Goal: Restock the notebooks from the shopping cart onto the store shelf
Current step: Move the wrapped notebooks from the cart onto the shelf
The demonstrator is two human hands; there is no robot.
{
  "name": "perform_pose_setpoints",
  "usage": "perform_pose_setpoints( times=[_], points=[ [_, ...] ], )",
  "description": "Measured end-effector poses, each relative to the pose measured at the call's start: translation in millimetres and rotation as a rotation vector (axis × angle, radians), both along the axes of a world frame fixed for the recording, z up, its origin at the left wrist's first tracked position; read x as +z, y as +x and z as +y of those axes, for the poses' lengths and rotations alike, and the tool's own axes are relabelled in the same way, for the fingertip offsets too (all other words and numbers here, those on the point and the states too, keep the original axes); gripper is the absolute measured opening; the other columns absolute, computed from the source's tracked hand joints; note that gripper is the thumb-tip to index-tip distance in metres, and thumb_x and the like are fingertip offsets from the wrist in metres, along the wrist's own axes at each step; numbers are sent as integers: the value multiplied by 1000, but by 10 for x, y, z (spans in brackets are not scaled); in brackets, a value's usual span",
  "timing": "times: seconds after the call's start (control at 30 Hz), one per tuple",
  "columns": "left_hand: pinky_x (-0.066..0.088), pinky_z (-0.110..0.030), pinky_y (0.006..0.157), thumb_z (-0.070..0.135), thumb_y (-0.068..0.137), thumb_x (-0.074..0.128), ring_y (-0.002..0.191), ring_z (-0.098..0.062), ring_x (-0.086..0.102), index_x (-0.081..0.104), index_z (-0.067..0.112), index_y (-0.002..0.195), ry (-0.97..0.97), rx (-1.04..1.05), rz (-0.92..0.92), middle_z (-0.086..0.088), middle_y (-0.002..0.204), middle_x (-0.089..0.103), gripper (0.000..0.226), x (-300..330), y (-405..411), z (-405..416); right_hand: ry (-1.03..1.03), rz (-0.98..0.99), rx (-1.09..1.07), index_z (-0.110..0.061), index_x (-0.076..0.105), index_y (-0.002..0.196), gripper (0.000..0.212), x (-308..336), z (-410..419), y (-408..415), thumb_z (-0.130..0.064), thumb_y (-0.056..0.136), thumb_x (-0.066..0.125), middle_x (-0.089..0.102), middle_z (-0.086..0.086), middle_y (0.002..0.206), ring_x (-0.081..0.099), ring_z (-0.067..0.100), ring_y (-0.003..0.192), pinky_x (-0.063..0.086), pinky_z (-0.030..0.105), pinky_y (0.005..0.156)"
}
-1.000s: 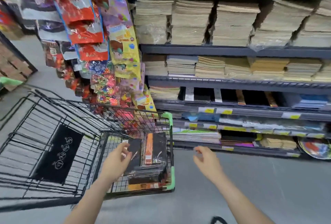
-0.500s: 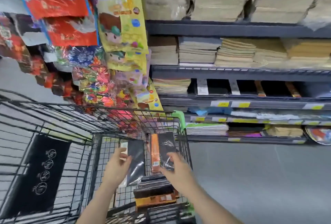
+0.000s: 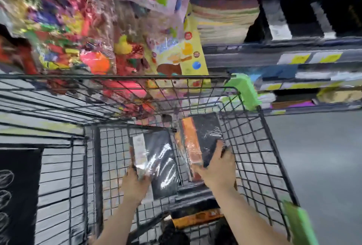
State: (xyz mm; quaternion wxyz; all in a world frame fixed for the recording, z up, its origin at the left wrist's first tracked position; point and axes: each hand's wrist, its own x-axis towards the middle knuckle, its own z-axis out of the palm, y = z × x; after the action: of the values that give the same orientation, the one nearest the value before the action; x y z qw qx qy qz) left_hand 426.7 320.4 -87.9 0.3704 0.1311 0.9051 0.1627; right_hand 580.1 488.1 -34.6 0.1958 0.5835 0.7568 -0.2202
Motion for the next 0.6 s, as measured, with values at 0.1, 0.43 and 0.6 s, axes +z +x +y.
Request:
perform_pose_setpoints(
  times=[0.1,0.43,0.6],
  points=[
    [54,-40,73,9,80,66,80,-31,64,45,12,123,113,137,-17,-14,102,67,48,-105,93,-46,85,13,-54,-19,4,138,112,-49,-28,-5,-66,60,70,37,24,133,45,36,118,43,44,98],
    [50,-43,82,39,70,66,85,-35,64,57,16,73,267,659,-268,-6,74,64,25,61,36,58,136,-32,-149,-12,23,139,95,172,18,-161,-47,68,75,41,17,135,38,33,125,32,49,99],
    [51,-50,86,18,91,57,92,-36,64,46,14,114,396,629,-433,-18,104,66,25,320,1,88,10,318,-257,-11,37,118,39,347,9,-198,-25,88,59,54,15,116,60,33,93,46,35,67]
  ],
)
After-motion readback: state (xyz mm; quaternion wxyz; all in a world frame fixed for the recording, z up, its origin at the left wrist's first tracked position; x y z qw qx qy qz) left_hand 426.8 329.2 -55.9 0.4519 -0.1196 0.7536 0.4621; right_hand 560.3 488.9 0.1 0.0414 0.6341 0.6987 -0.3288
